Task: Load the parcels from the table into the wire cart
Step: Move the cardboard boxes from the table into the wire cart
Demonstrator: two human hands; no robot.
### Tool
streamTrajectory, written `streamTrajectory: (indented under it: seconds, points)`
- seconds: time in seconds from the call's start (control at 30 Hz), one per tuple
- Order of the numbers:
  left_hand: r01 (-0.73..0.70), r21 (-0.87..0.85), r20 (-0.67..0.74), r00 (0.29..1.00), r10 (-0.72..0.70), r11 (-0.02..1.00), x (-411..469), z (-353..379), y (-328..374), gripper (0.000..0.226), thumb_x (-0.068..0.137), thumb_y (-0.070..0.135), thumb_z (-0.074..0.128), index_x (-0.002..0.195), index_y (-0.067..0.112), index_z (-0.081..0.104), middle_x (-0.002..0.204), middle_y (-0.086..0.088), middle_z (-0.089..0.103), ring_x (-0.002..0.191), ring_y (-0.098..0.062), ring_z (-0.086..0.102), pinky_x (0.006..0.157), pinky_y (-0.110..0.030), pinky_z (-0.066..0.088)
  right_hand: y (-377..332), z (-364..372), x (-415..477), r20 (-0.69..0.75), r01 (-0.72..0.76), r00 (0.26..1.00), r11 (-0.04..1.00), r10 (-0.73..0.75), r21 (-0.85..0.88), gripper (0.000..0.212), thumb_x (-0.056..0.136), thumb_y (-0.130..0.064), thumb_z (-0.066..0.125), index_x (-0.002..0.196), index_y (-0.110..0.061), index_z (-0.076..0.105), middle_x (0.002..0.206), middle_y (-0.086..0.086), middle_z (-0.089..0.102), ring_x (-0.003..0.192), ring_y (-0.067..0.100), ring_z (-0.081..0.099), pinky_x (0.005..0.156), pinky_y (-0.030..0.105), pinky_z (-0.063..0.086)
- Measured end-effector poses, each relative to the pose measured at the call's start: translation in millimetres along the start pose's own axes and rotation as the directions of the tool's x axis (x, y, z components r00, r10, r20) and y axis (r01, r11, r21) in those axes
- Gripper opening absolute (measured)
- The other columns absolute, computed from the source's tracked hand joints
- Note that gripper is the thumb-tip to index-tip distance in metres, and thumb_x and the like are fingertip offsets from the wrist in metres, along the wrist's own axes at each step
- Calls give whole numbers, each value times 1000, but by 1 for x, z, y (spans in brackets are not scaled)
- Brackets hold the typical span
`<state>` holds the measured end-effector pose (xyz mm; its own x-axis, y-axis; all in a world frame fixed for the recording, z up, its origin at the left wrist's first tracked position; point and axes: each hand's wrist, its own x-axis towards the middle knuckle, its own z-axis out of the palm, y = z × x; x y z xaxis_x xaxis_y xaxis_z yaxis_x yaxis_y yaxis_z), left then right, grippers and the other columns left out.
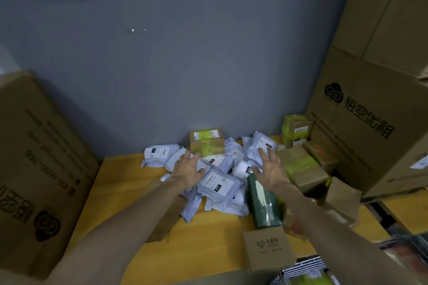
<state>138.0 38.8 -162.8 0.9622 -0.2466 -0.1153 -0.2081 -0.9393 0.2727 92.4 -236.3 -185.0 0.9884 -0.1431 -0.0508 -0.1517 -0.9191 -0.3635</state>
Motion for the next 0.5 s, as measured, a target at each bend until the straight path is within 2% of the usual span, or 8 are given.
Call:
streamTrajectory:
  seconds: [0.13,0.27,0.4,0.5]
  points:
    - [-24,21,22,999,24,999,39,5,9,62,99,37,52,153,23,26,160,-10,22,143,-32,27,114,-40,29,22,16,19,32,-22,999,999,24,-43,70,99,-48,44,156,-20,15,163,12,9,149,32,9,118,46,20]
    - [-59,48,52,997,56,997,68,19,17,61,98,33,54,152,21,30,160,-11,22,141,-33,30,114,-41,30,38,36,27,66,-46,997,999,47,-26,69,99,-50,40,156,-20,15,163,11,8,148,31,13,116,47,22]
    - [-112,57,88,990,106,992,97,36,22,58,98,32,54,151,20,34,161,-10,22,142,-33,29,114,-42,30,45,63,29,119,-21,993,998,28,-57,89,82,-71,10,155,-22,23,162,9,16,146,33,19,114,53,27]
    - [-143,60,119,984,135,988,125,46,23,58,98,32,54,151,21,34,161,-10,22,142,-34,29,114,-41,30,48,85,33,172,-9,985,993,29,-117,81,87,-67,20,154,-23,24,161,9,20,147,34,18,115,57,23]
